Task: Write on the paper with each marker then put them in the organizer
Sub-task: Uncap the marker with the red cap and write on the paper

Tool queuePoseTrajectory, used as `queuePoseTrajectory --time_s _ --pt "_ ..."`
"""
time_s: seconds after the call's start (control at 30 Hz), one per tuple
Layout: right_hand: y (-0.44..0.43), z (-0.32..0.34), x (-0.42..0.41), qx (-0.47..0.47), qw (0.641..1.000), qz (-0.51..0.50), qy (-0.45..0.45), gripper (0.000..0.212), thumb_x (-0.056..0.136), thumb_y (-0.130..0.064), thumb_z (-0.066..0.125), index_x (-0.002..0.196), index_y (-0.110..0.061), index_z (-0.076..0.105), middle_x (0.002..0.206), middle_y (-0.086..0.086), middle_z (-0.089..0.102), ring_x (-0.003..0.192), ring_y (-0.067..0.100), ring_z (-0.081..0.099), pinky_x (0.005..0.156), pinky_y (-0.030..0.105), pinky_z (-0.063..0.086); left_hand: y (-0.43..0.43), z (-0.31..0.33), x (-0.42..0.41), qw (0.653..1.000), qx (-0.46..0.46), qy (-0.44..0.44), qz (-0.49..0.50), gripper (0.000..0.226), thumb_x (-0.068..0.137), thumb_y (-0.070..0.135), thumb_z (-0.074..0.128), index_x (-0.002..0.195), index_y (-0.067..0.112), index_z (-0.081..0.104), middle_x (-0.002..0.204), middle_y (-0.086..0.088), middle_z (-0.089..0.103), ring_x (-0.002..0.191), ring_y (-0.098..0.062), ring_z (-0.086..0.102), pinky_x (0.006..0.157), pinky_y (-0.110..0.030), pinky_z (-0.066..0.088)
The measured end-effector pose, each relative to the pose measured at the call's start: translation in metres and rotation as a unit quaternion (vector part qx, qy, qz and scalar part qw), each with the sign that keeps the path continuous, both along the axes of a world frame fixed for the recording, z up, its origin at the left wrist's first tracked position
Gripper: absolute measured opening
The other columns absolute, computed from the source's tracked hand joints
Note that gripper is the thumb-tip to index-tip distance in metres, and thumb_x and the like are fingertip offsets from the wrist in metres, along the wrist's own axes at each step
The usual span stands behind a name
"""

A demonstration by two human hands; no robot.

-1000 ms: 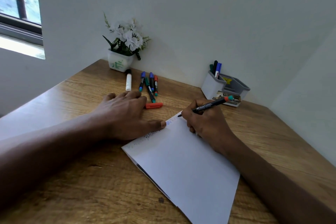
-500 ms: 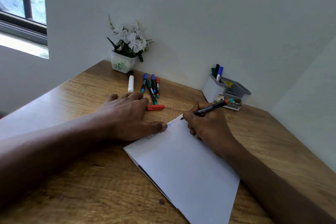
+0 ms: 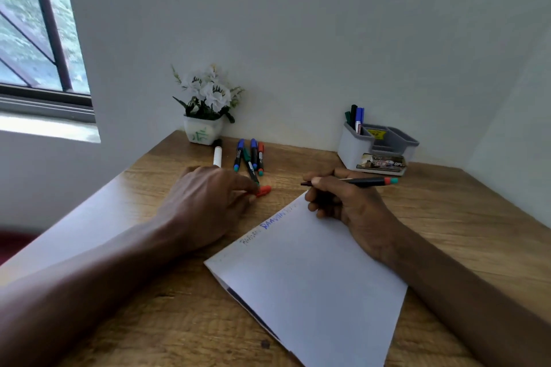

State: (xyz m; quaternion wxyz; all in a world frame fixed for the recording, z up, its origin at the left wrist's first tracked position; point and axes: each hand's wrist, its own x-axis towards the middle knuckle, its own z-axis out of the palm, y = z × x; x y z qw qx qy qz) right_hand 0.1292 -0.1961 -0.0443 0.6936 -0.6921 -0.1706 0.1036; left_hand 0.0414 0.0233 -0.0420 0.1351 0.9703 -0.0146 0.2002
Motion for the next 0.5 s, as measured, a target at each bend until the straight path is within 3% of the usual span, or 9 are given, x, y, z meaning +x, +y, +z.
queuePoseTrajectory --time_s 0.1,0.17,0.3,0.4,0.5 --pt "-0.002 0.001 0.001 -0.010 0.999 0.044 0.003 0.033 0.099 -0.031 0.056 0.105 -0.006 0.076 0.087 0.011 0.075 0.075 0.018 0.067 0.065 0.026 0.054 -0.003 0.002 0.002 1.000 0.013 -0.015 0.005 0.024 0.092 0.046 0.065 0.114 0.039 0.073 0.104 0.021 0.069 0.089 -0.001 0.063 0.078 -0.026 0.050" --pt "-0.004 0.002 0.000 -0.017 0.998 0.062 0.001 0.039 0.101 -0.035 0.050 0.103 -0.009 0.078 0.090 0.013 0.076 0.077 0.019 0.067 0.067 0.028 0.054 -0.005 0.000 0.005 1.000 0.001 -0.018 0.002 0.021 0.091 0.044 0.069 0.110 0.038 0.072 0.095 0.026 0.064 0.076 0.007 0.055 0.065 -0.013 0.040" --pt "-0.004 0.005 -0.001 -0.007 0.997 0.077 0.014 0.031 0.103 -0.020 0.047 0.104 -0.008 0.076 0.088 0.015 0.075 0.074 0.019 0.066 0.065 0.028 0.052 -0.001 -0.007 0.011 0.998 -0.054 -0.027 -0.026 0.033 0.091 0.033 0.072 0.123 0.037 0.064 0.102 0.022 0.070 0.082 0.009 0.059 0.067 -0.006 0.040" --pt "-0.006 0.008 -0.002 0.000 0.997 0.082 0.017 0.023 0.100 -0.011 0.050 0.104 -0.009 0.072 0.085 0.015 0.077 0.071 0.019 0.067 0.063 0.028 0.053 0.003 -0.008 0.012 0.992 -0.111 -0.040 -0.051 0.037 0.090 0.028 0.074 0.125 0.039 0.065 0.101 0.024 0.068 0.091 0.006 0.062 0.073 -0.014 0.051" --pt "-0.008 0.009 -0.003 0.008 0.996 0.087 0.016 0.016 0.099 -0.012 0.055 0.099 -0.010 0.070 0.089 0.016 0.078 0.075 0.018 0.068 0.068 0.030 0.053 0.006 -0.009 0.013 0.987 -0.142 -0.041 -0.062 0.036 0.090 0.025 0.074 0.122 0.040 0.068 0.101 0.026 0.068 0.096 0.004 0.063 0.074 -0.017 0.051"
